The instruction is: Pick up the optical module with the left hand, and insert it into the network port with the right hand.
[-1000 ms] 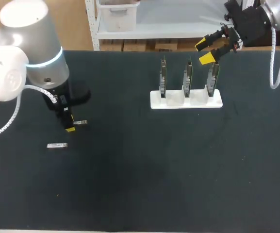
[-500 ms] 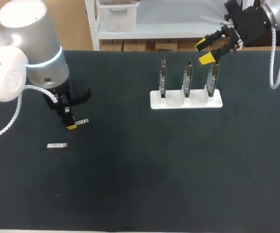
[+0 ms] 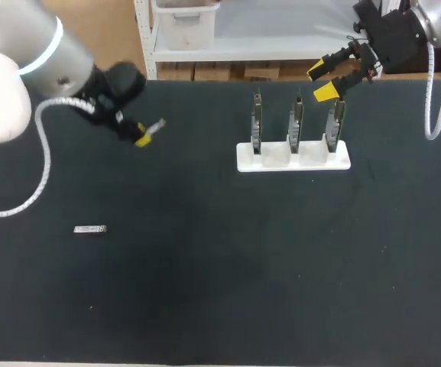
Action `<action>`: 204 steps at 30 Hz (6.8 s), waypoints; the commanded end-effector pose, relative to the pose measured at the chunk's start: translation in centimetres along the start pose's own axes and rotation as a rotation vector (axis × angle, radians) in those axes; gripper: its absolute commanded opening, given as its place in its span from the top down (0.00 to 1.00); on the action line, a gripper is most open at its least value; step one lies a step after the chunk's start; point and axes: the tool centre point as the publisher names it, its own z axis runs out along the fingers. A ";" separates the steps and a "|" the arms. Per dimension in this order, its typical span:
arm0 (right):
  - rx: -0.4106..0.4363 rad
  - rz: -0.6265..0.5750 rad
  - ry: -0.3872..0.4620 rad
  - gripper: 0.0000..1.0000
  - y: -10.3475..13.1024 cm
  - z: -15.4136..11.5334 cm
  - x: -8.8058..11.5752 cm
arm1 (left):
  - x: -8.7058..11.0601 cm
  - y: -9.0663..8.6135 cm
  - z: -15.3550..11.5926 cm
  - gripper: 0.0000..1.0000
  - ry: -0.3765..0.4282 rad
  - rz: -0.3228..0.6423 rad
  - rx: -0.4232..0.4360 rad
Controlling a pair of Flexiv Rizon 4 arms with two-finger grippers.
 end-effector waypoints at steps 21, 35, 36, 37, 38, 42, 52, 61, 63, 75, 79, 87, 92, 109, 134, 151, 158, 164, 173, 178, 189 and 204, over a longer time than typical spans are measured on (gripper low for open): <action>0.006 -0.001 -0.001 0.00 0.3 0.0 0.1 | -19.5 2.6 -4.0 1.00 -0.901 0.030 0.088; 0.006 -0.001 -0.001 0.00 0.3 0.0 0.1 | -25.3 -3.2 -0.7 1.00 -0.875 0.264 0.226; 0.006 -0.001 -0.001 0.00 0.3 0.0 0.1 | -25.5 -3.6 -0.4 1.00 -0.880 0.265 0.240; 0.006 -0.001 -0.001 0.00 0.3 0.0 0.1 | -25.8 -4.0 -0.2 1.00 -0.881 0.270 0.247; 0.006 -0.001 -0.001 0.00 0.3 0.0 0.1 | -26.1 -4.3 0.0 1.00 -0.887 0.270 0.259; 0.006 -0.001 -0.001 0.00 0.3 0.0 0.1 | -27.1 -5.6 0.5 1.00 -0.911 0.279 0.291; 0.006 -0.001 -0.001 0.00 0.3 0.0 0.1 | -28.3 -7.9 2.0 1.00 -0.916 0.279 0.322; 0.006 -0.001 -0.001 0.00 0.3 0.0 0.1 | -28.2 -9.1 3.2 1.00 -0.930 0.220 0.337; 0.006 -0.001 -0.001 0.00 0.3 0.0 0.1 | -28.1 -9.4 3.4 1.00 -0.932 0.216 0.354; 0.006 -0.001 -0.001 0.00 0.3 0.0 0.1 | -28.2 -10.2 5.3 1.00 -0.933 0.204 0.408; 0.006 -0.001 -0.001 0.00 0.3 0.0 0.1 | -28.3 -10.0 5.7 1.00 -0.939 0.198 0.421; 0.006 -0.001 -0.001 0.00 0.3 0.0 0.1 | -28.2 -9.8 6.4 1.00 -0.938 0.181 0.426; 0.006 -0.001 -0.001 0.00 0.3 0.0 0.1 | -28.0 -9.7 6.9 1.00 -0.933 0.168 0.432; 0.006 -0.001 -0.001 0.00 0.3 0.0 0.1 | -27.5 -9.7 7.5 1.00 -0.920 0.141 0.462; 0.006 -0.001 -0.001 0.00 0.3 0.0 0.1 | -27.0 -10.3 7.9 1.00 -0.907 0.137 0.472; 0.041 -0.015 0.002 0.00 0.1 -0.8 -0.2 | -27.0 -10.3 7.9 1.00 -0.907 0.137 0.472; 0.072 -0.058 -0.018 0.00 0.6 -1.7 -1.8 | -27.0 -10.3 7.9 1.00 -0.907 0.137 0.472; 0.070 -0.103 -0.033 0.00 1.3 -1.7 -3.0 | -27.0 -10.3 7.9 1.00 -0.907 0.137 0.472; 0.048 -0.131 -0.049 0.00 1.4 -1.0 -3.7 | -27.0 -10.3 7.9 1.00 -0.907 0.137 0.472; 0.039 -0.143 -0.050 0.00 1.4 -0.6 -4.1 | -27.0 -10.3 7.9 1.00 -0.907 0.137 0.472; 0.020 -0.151 -0.063 0.00 1.3 -0.3 -4.7 | -27.0 -10.3 7.9 1.00 -0.907 0.137 0.472; 0.015 -0.150 -0.056 1.00 1.2 -0.2 -4.9 | -27.0 -10.3 7.9 1.00 -0.907 0.137 0.472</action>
